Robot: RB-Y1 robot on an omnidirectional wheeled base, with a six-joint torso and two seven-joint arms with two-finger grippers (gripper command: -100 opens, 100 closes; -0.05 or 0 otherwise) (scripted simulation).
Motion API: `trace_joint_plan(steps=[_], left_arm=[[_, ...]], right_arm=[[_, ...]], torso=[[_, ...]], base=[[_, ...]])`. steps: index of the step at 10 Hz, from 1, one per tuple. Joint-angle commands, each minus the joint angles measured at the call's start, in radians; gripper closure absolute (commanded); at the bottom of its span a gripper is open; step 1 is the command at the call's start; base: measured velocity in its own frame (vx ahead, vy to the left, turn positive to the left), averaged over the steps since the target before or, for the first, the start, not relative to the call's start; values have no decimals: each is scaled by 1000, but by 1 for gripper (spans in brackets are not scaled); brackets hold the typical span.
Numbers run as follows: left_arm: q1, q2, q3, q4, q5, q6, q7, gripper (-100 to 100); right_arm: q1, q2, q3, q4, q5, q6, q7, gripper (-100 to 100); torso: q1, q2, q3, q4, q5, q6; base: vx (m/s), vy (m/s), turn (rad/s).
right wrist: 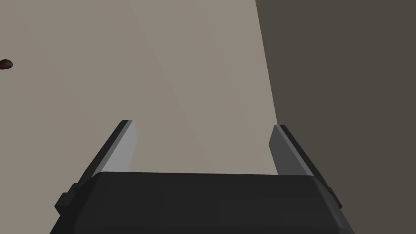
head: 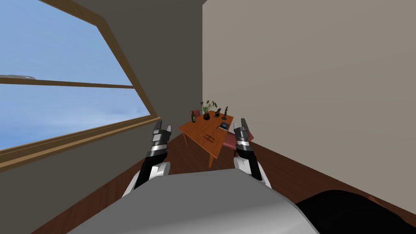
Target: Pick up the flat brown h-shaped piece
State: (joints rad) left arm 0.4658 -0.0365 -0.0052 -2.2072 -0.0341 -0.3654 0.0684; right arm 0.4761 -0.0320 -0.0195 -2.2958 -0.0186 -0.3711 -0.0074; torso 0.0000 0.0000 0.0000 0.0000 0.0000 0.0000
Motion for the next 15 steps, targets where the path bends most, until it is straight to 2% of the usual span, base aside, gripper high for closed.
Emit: trace_joint_plan(steps=[1,6,7,8,10,11,13,14,15], left_arm=[[0,0,0,0,0,0,0,0],[0,0,0,0,0,0,0,0],[0,0,0,0,0,0,0,0],[0,0,0,0,0,0,0,0],[0,0,0,0,0,0,0,0],[0,0,0,0,0,0,0,0],[0,0,0,0,0,0,0,0],[0,0,0,0,0,0,0,0],[0,0,0,0,0,0,0,0]], right_arm=[[9,-35,3,26,15,2,4,-100],[41,-166,25,138,82,7,22,-100],[48,-190,33,178,100,7,29,-100],[48,-198,33,179,100,7,29,-100],[64,-267,51,248,139,8,43,-100],[64,-267,51,253,139,8,43,-100],[81,-338,73,320,180,9,62,-100],[81,-338,73,338,180,9,62,-100],[90,-374,86,378,202,9,73,-100]], torso=[[0,0,0,0,0,0],[1,2,1,1,0,0],[2,1,1,0,0,0],[3,1,0,0,1,0],[2,0,0,0,0,0],[3,-1,0,0,1,0],[2,-1,-1,0,1,0],[3,-2,-1,0,1,0],[3,-2,-1,0,1,0]], base=[[-58,-4,39],[-46,16,89],[-11,56,141],[-4,35,48],[10,44,131],[13,43,54],[23,53,168],[23,49,49],[23,57,141]])
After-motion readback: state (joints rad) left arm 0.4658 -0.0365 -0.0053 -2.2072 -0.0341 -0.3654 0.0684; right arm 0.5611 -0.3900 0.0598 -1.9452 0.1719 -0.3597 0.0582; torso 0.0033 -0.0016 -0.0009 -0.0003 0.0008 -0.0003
